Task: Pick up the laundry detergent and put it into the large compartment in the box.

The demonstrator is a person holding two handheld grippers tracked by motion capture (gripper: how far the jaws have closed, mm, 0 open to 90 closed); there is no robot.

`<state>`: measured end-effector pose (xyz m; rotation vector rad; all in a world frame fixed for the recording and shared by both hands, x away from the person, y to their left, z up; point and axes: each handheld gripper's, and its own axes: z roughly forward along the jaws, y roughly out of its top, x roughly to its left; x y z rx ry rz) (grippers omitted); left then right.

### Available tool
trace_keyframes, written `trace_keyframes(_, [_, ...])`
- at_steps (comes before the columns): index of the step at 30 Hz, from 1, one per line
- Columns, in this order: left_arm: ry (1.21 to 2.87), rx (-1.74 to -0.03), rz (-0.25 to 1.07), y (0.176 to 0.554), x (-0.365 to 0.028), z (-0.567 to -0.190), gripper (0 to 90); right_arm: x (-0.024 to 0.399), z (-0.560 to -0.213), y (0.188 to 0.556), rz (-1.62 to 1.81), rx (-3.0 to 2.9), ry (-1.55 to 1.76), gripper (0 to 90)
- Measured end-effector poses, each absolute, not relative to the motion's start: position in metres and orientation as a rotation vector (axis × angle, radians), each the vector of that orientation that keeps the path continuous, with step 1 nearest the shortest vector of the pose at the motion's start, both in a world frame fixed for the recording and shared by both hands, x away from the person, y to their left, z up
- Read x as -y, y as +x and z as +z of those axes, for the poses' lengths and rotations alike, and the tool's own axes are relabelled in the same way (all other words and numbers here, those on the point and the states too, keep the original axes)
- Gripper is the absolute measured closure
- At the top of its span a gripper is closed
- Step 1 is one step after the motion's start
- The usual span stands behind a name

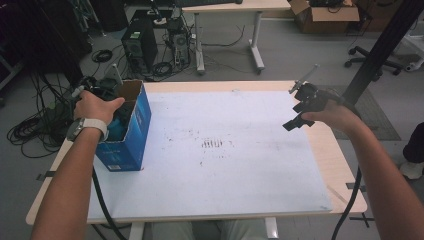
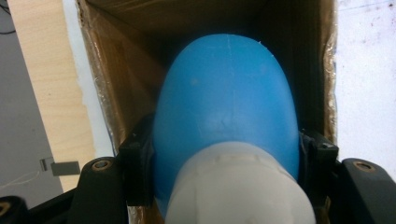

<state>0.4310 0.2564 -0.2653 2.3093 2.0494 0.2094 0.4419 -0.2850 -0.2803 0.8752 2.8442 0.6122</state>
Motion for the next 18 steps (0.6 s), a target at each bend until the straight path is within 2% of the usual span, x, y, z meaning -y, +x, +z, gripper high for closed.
trace_keyframes(18, [2.308,-2.066,0.190,0.431,-0.257,-0.278,37.4,0.286,-0.283,0.443,0.618,-2.845,0.876,11.2])
